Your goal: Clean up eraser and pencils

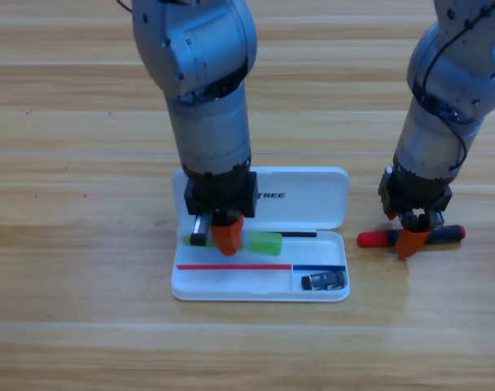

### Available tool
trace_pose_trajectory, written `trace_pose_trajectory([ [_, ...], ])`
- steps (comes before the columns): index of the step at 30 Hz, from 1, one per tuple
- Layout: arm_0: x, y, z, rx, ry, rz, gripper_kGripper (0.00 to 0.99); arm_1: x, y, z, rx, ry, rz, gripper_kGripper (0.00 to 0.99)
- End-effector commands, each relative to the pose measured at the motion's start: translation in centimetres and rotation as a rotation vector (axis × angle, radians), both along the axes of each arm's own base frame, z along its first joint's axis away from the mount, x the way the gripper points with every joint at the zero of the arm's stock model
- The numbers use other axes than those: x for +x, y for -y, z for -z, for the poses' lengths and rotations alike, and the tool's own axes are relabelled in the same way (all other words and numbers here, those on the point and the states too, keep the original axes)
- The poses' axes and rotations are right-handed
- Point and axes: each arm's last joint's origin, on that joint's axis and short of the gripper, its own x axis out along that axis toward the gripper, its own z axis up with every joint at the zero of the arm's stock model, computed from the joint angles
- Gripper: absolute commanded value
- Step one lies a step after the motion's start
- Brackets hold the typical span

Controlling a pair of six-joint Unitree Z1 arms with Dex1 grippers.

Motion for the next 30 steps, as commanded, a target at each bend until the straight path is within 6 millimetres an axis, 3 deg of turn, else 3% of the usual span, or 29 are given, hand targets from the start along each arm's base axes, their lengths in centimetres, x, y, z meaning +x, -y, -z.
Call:
trace_pose_trajectory([
  [1,-0.5,1.1,2.7,0.036,-0.06,0.002,0.0,1.0,0.8,4.6,-0.075,-0.067,0.016,0.0],
  [7,-0.8,0.9,3.1,0.037,-0.086,-0.003,0.0,-0.1,1.8,3.3,-0.089,-0.081,0.015,0.0],
  [10,-1.0,0.7,3.5,0.039,-0.102,0.004,0.0,-0.9,2.4,1.7,-0.088,-0.073,0.024,0.0],
  [17,-1.4,0.3,4.1,0.042,-0.111,0.016,0.0,-4.2,5.0,-6.7,-0.067,-0.047,0.054,0.0],
  [20,-1.3,0.3,4.1,0.038,-0.108,0.016,0.0,-5.4,5.7,-9.1,-0.05,-0.05,0.068,0.0],
  [23,-1.3,0.4,4.0,0.033,-0.104,0.016,0.0,-6.1,6.0,-9.9,-0.03,-0.065,0.077,0.0],
  [30,-1.1,0.6,4.0,0.027,-0.101,0.014,0.0,-6.4,5.8,-9.6,-0.035,-0.077,0.079,0.0],
])
